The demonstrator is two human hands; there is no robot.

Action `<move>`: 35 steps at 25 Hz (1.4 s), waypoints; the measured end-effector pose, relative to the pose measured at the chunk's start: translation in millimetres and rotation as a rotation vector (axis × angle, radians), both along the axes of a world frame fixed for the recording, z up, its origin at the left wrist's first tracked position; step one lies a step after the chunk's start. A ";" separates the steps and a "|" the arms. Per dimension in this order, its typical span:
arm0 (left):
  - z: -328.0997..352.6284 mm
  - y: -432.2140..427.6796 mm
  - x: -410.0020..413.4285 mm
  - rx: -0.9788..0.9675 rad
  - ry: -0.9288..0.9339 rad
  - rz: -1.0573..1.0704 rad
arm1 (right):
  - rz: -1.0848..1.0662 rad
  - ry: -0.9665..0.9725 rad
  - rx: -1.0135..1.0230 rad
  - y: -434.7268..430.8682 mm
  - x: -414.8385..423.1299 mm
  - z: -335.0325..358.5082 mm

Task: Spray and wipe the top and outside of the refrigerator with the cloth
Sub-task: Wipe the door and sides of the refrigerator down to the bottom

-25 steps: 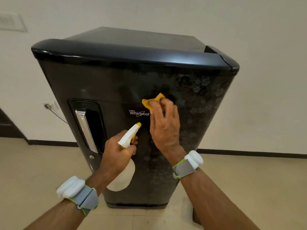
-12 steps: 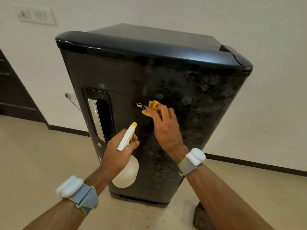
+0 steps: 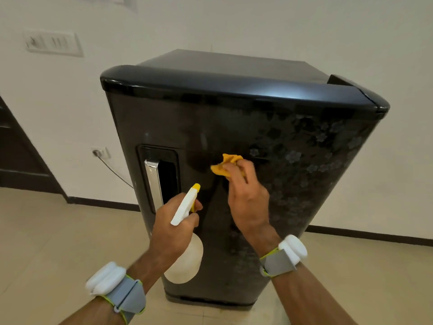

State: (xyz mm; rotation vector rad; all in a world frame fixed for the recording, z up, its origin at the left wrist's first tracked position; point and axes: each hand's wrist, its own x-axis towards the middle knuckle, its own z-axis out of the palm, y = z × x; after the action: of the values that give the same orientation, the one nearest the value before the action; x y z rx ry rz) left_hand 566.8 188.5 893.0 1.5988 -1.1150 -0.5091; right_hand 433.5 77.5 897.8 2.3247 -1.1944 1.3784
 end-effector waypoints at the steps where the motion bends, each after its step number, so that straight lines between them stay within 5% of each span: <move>1: 2.2 -1.9 7.1 -0.016 0.000 -0.001 | 0.054 0.041 0.007 3.5 22.0 0.0; 4: 3.6 -1.0 25.6 -0.060 0.002 -0.015 | 0.215 0.382 0.009 13.5 45.9 -43.1; 6: -0.7 0.2 45.1 -0.094 -0.020 -0.064 | 0.137 0.448 0.040 12.3 24.6 -79.0; 10: -3.8 0.2 74.8 -0.102 0.020 -0.126 | -0.109 -0.090 0.210 14.8 15.5 -44.4; 12: -4.3 -2.4 78.2 -0.114 0.008 -0.152 | -0.107 -0.145 0.114 16.7 48.4 -7.6; 17: -11.2 -3.0 79.9 -0.121 0.034 -0.172 | 0.101 0.477 0.131 25.5 70.2 -73.7; 22: -10.9 -3.5 76.7 -0.116 0.079 -0.260 | -0.267 -0.241 0.258 21.0 24.6 -41.1; 24: -2.0 -11.6 71.5 -0.147 0.062 -0.280 | -0.208 -0.170 0.144 21.4 45.0 -15.2; 27: 7.2 -21.7 56.9 -0.174 0.037 -0.326 | -0.078 0.207 0.114 26.5 48.0 -57.2; 28: 6.9 -21.9 54.3 -0.172 0.034 -0.335 | -0.112 0.172 0.179 26.2 36.5 -76.9; 32: 4.8 -28.4 31.6 -0.143 0.057 -0.350 | -0.326 -0.629 0.338 7.5 -10.3 -57.4; 35: 7.9 -39.5 7.7 -0.152 0.036 -0.371 | -0.221 -0.458 0.145 4.7 -6.7 -16.6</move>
State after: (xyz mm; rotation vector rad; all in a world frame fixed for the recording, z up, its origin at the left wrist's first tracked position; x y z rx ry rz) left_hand 574.4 149.0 900.9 1.2515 -1.3978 -0.6755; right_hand 426.9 82.2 881.2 1.9363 -1.6665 1.8504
